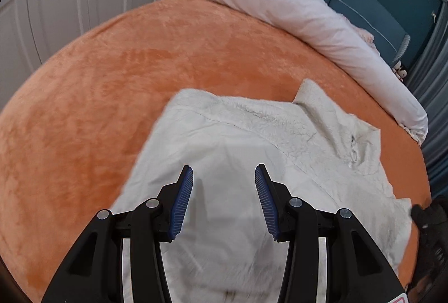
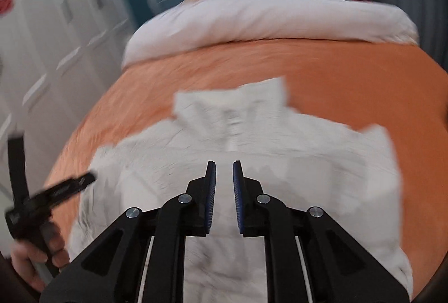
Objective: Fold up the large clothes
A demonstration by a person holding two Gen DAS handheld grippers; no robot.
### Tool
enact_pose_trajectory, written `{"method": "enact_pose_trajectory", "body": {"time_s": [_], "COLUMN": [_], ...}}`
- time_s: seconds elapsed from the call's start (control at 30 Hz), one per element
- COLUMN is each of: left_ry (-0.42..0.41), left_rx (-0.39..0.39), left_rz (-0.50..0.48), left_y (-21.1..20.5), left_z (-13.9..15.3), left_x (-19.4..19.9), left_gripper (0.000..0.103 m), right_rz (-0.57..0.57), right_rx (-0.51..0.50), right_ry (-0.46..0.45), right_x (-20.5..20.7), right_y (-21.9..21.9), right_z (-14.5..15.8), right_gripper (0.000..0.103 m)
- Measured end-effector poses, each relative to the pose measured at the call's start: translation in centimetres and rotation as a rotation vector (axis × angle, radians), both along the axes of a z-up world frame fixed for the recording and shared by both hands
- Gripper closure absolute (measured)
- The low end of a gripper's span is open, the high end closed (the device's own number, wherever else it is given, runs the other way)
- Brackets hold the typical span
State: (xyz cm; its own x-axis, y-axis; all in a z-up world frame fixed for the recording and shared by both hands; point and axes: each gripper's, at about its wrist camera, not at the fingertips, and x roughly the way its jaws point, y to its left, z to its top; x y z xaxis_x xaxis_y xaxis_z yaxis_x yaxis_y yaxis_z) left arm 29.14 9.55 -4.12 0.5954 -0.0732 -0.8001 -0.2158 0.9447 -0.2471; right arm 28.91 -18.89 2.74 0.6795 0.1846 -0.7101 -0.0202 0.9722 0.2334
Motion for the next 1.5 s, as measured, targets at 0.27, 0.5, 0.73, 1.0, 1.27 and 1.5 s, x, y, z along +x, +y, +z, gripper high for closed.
{"method": "enact_pose_trajectory", "body": {"time_s": [0.27, 0.5, 0.73, 1.0, 1.27, 1.5], "left_ry": [0.009, -0.008, -0.006, 0.022, 0.049, 0.121], "left_rx": [0.160, 0.128, 0.154, 0.132, 0.118, 0.078], "left_rz": [-0.004, 0.006, 0.006, 0.014, -0.006, -0.008], "left_y": [-0.4, 0.4, 0.0, 1.7, 4.6, 8.1], "left_z": [-5.3, -6.8, -7.0, -4.1, -1.2, -0.3], "left_x": [1.0, 0.9, 1.0, -4.1, -16.9, -27.9], "left_gripper": [0.032, 0.026, 0.024, 0.027, 0.027, 0.021], "right_rz": [-0.020, -0.150, -0.181, -0.149, -0.146, -0.185], "right_rx": [0.011, 0.114, 0.051, 0.034, -0.048, -0.062], "right_ry": [0.081, 0.040, 0.165, 0.126, 0.137, 0.199], "right_x": [1.7, 0.0, 0.1, -7.1, -21.7, -32.5], "right_y": [-0.5, -4.5, -6.5, -7.1, -9.8, -12.3], "right_z": [-7.0, -5.2, -8.9, -3.2, -0.5, -0.5], "right_gripper": [0.096, 0.102, 0.103, 0.098, 0.073, 0.047]}}
